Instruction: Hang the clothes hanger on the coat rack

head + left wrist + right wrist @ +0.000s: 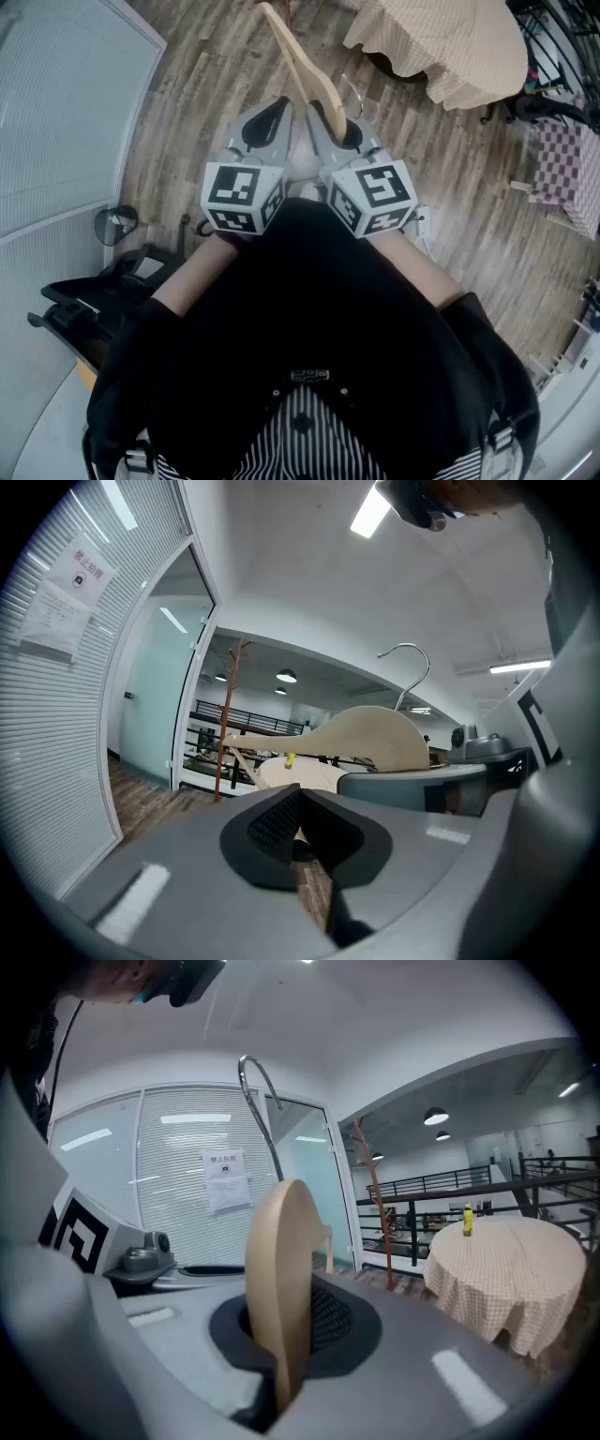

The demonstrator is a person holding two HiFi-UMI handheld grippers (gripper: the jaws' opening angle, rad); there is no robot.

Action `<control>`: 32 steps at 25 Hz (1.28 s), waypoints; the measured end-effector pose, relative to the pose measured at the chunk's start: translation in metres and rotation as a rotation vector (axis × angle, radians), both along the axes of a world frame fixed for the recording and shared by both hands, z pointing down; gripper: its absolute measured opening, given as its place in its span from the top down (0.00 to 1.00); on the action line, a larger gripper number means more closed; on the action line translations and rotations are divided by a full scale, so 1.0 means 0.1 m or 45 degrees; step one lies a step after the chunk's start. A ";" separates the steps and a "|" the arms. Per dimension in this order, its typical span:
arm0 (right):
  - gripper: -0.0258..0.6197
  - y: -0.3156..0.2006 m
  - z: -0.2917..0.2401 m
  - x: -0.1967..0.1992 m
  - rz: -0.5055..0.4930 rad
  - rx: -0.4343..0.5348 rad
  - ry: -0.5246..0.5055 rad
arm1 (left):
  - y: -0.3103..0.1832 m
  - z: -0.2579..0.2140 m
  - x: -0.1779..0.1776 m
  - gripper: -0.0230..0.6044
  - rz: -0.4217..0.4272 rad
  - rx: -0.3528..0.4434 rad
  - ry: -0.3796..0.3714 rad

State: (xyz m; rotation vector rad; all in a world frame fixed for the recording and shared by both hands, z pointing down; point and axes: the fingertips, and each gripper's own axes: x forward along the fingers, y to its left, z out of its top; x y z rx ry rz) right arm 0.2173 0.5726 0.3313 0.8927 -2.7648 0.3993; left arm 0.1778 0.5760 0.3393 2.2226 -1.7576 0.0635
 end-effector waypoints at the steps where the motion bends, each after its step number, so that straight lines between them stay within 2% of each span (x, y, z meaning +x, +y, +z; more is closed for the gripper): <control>1: 0.96 -0.01 0.00 0.02 0.002 0.000 -0.002 | -0.01 -0.01 0.02 0.96 0.002 0.002 0.000; 9: 0.96 -0.02 -0.02 0.21 -0.030 -0.015 -0.025 | -0.05 -0.05 0.26 0.96 -0.001 0.011 -0.004; 22: 0.96 0.01 0.03 0.82 -0.020 -0.014 -0.041 | -0.03 -0.01 0.91 0.96 0.011 0.028 0.007; 32: 0.96 0.22 0.13 0.96 -0.064 -0.023 -0.028 | 0.09 0.05 1.12 0.96 0.005 0.022 -0.005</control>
